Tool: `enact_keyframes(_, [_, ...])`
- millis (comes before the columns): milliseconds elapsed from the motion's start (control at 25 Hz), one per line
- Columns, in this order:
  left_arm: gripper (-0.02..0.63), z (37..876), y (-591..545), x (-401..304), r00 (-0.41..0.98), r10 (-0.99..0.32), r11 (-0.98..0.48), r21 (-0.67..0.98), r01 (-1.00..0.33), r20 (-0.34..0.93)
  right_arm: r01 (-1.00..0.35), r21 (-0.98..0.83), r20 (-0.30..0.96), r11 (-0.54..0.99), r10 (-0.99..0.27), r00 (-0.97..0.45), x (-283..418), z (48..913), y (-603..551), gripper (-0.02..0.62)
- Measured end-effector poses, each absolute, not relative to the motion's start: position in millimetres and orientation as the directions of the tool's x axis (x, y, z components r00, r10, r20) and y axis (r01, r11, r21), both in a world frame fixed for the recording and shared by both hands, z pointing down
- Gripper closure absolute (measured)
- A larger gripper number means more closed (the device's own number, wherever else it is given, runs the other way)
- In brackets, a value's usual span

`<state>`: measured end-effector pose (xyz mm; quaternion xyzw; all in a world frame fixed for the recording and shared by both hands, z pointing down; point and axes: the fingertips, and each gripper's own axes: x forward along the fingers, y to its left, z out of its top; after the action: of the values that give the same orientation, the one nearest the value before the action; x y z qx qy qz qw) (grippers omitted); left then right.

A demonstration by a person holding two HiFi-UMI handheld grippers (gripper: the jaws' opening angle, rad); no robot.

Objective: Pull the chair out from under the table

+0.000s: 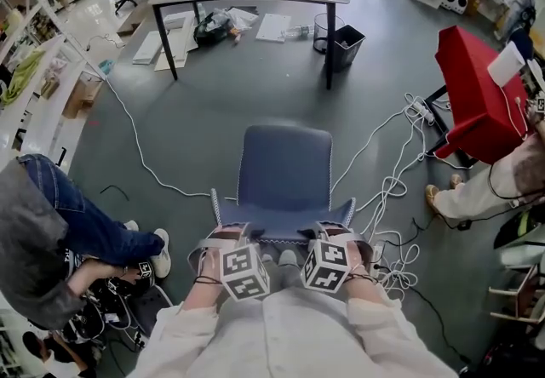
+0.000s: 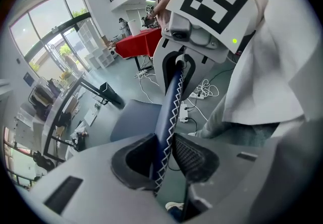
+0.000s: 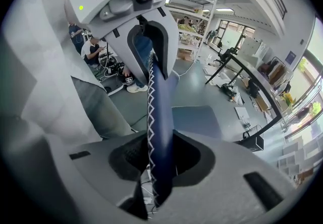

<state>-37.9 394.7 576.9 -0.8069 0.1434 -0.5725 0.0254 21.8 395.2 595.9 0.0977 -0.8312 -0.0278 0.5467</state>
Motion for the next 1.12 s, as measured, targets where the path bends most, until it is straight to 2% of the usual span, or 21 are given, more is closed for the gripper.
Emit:
enact_keyframes(680, [0.495, 577.7, 415.5, -42.7, 0.372, -0.195, -0.979, -0.16, -0.123, 0.908, -0.158, 0.154, 0.908, 0.975, -0.203, -0.367, 16.7, 599.3, 415.0, 0.505])
enact_keyframes(760, [0.495, 578.7, 417.6, -43.4, 0.383, -0.192, -0.98, -0.154, -0.129, 0.904, -0.173, 0.134, 0.906, 0.976, -0.191, -0.378, 15.2, 599.1, 417.0, 0.495])
enact_keyframes(840, [0.493, 578.7, 418.1, -43.3, 0.394, -0.183, -0.981, -0.138, -0.138, 0.901, -0.188, 0.099, 0.9, 0.977, -0.169, -0.402, 13.2, 596.3, 419.4, 0.457])
enact_keyframes(960, [0.465, 577.8, 416.3, -41.1, 0.413, -0.157, -0.984, -0.106, -0.145, 0.897, -0.189, 0.062, 0.894, 0.98, -0.138, -0.427, 11.9, 592.5, 421.8, 0.393])
enact_keyframes(1120, [0.384, 571.4, 418.6, -35.7, 0.433, -0.144, -0.985, -0.087, -0.15, 0.89, -0.215, 0.07, 0.866, 0.974, -0.166, -0.472, 4.7, 576.3, 420.7, 0.383])
